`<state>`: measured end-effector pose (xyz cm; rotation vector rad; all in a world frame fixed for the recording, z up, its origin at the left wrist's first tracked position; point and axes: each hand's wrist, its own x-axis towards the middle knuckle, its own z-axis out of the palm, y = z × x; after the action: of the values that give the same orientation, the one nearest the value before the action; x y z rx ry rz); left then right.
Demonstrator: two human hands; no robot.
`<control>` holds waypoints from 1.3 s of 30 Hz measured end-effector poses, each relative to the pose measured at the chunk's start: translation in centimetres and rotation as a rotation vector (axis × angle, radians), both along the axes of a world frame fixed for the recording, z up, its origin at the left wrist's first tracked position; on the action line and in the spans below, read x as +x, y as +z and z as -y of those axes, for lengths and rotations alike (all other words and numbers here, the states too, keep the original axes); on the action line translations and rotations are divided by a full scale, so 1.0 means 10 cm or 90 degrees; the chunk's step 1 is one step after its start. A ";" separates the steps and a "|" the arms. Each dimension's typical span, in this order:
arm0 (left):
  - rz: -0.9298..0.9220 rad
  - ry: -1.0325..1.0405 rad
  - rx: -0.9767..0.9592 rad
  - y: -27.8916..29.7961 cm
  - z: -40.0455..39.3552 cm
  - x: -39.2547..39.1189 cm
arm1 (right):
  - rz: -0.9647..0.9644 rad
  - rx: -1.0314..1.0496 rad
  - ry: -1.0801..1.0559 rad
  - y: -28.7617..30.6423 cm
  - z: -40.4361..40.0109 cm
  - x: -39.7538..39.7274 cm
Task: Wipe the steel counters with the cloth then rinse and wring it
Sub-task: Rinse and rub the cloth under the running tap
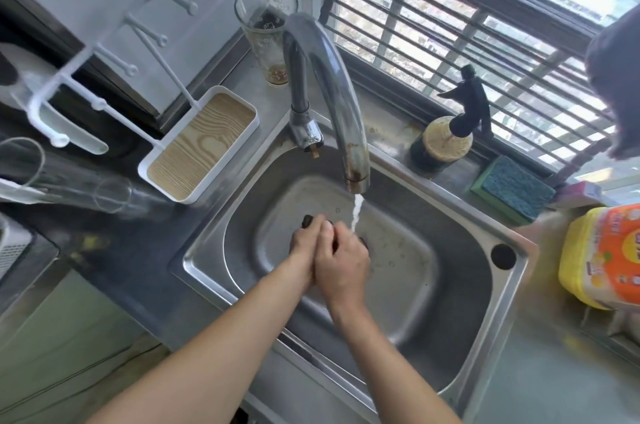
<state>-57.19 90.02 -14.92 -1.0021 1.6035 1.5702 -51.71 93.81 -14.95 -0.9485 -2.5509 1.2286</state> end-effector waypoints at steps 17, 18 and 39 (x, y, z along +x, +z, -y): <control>-0.065 -0.172 0.053 -0.22 0.21 0.10 | 0.136 -0.263 0.008 -0.15 -0.56 -0.07; -0.080 -0.209 0.016 -0.26 0.25 0.11 | 0.119 -0.226 -0.030 -0.15 -0.58 -0.06; -0.066 -0.148 0.029 -0.07 0.00 -0.07 | 0.030 -0.183 -0.271 0.10 -0.15 -0.15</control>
<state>-57.93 89.98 -15.67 -0.6924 1.6802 1.5108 -53.20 95.34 -13.98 -1.4996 -2.0743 1.4622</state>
